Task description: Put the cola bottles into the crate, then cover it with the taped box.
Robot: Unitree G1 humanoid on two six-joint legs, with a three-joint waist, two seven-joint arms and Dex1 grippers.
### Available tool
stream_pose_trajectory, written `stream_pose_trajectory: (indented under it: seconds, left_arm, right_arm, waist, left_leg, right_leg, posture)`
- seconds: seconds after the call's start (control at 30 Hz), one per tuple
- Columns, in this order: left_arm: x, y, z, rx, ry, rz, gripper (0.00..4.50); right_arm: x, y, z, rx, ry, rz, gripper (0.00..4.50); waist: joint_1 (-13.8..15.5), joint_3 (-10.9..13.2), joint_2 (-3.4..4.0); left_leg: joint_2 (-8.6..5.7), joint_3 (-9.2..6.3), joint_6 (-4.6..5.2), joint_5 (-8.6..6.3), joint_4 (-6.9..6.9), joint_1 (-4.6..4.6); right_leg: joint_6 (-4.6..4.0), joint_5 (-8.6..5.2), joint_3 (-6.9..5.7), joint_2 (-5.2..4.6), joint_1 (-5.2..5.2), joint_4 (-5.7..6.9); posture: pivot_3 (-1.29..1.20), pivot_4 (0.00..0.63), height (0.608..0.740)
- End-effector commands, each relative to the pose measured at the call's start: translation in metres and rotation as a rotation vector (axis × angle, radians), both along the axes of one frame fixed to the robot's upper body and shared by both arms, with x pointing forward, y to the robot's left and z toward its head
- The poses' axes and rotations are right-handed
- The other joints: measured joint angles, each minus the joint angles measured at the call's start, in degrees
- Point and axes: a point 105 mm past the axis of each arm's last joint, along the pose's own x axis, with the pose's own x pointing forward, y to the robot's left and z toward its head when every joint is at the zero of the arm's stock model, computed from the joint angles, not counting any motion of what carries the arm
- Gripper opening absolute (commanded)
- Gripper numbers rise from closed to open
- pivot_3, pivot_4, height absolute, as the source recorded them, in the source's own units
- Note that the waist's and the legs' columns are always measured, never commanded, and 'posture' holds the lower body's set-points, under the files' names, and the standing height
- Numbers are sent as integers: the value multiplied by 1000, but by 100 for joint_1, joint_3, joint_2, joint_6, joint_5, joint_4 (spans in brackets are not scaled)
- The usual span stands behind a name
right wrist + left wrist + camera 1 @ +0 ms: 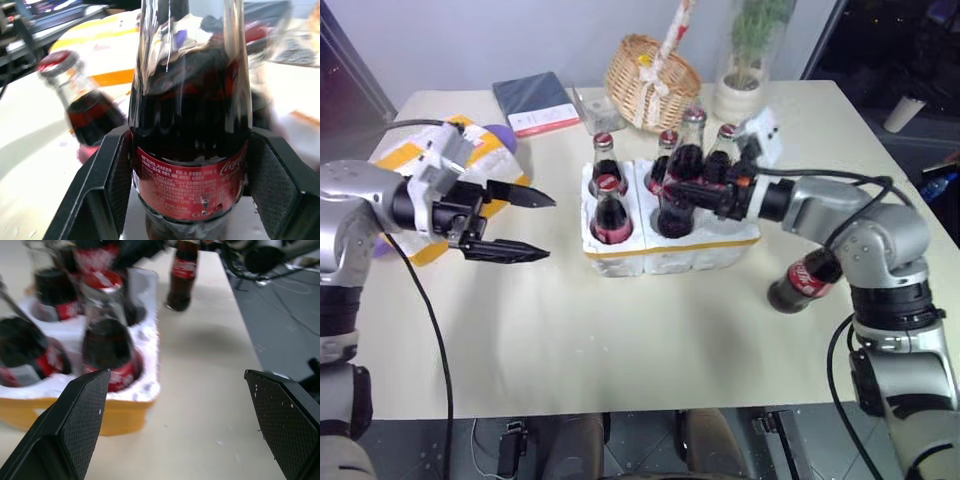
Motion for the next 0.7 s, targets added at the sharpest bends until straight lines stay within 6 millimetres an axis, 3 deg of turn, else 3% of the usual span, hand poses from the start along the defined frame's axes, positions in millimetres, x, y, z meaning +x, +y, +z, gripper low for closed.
stream_pose_trajectory:
  seconds: [0.03,0.17,0.2,0.27,0.53,0.7]
  left_arm:
    - [-2,5,15,-17,-67,37,4500]
    - [-1,4,16,-34,-72,50,4500]
    - [-1,3,16,-35,-72,50,4500]
    - [-1,1,15,-39,-70,47,4500]
    - [7,-5,12,-53,-71,28,4500]
    - [12,-9,11,-61,-66,1,4500]
  right_arm:
    - [-6,6,12,23,-86,43,2840]
    - [2,9,-9,-15,-62,16,2840]
    - [6,9,-15,-37,-62,-2,3637]
    - [10,10,-17,-58,-68,-21,4413]
    - [-22,18,15,-57,-112,63,4468]
    - [-49,17,63,-23,-146,105,4468]
  waist:
    - [-34,0,0]
    - [-66,0,0]
    - [-76,0,0]
    - [-87,0,0]
    - [-84,0,0]
    - [-84,0,1]
  left_leg:
    - [0,0,0,0,1,0]
    - [0,-1,0,0,5,0]
    - [0,-1,0,0,6,1]
    - [0,-1,0,0,5,2]
    - [0,-3,0,0,6,2]
    - [0,-4,0,0,8,3]
  right_leg:
    - [0,0,0,0,0,1]
    - [0,0,0,0,2,6]
    - [0,0,0,0,2,7]
    - [0,0,0,0,2,7]
    - [0,0,0,0,1,13]
    - [0,0,0,0,1,14]
  posture:
    - [0,150,740]
    - [0,150,740]
    - [0,150,740]
    - [0,150,740]
    - [0,150,740]
    - [0,150,740]
